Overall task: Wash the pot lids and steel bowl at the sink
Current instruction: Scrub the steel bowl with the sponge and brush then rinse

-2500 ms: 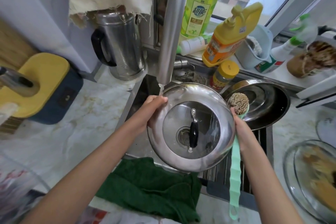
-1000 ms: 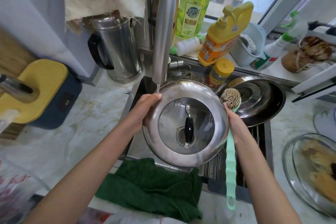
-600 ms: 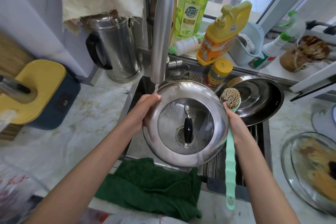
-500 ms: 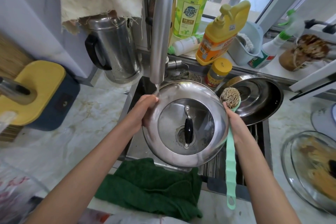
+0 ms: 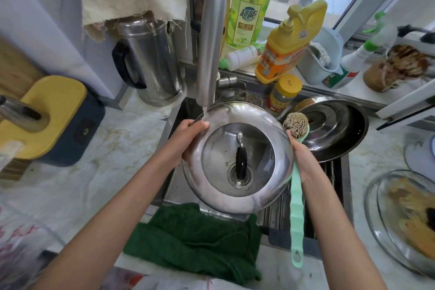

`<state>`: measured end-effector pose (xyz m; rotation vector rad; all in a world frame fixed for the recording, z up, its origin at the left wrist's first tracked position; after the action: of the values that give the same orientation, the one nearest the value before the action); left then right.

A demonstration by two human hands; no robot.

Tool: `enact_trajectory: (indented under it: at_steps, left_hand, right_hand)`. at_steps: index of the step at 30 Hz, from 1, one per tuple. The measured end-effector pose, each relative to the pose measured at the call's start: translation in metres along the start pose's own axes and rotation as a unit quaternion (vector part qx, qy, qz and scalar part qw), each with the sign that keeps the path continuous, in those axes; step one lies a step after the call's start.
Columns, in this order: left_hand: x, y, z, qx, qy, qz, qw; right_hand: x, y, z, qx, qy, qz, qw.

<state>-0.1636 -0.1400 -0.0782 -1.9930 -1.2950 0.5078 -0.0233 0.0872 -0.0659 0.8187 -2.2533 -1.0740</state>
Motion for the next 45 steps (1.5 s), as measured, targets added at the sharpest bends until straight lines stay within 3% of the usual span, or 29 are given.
enact_trajectory:
  at_steps: [4,8,19,39,45]
  left_hand:
    - [-0.004,0.002,-0.001,-0.004,0.051,-0.007,0.999]
    - [-0.005,0.004,0.002,-0.021,-0.007,0.027,0.999]
    - [-0.004,0.001,0.001,0.0,-0.019,0.011,1.0]
    - [-0.005,0.002,0.005,0.017,-0.039,0.084,0.996]
    - [-0.001,0.0,0.0,0.026,-0.047,0.014,0.998]
  right_hand:
    - [-0.001,0.001,0.0,-0.01,0.001,0.001,1.0]
    - [0.006,0.002,0.0,0.001,-0.004,-0.005,1.0]
    - [0.009,0.008,-0.002,-0.022,-0.006,-0.031,0.999]
    - [0.011,0.012,-0.006,-0.032,-0.019,-0.038,0.999]
    - [0.01,0.011,-0.005,-0.023,-0.017,-0.033,0.999]
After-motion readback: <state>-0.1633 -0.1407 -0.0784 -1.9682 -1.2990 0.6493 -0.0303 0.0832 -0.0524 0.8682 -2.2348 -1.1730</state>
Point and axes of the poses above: each hand's wrist, its own z-axis towards the middle knuckle, its own x-axis out of the palm, y = z × x, the point moved 2 cm from there along z, towards the middle knuckle, and after that the axes turned 10 degrees about -x, right-handed, at the moved point
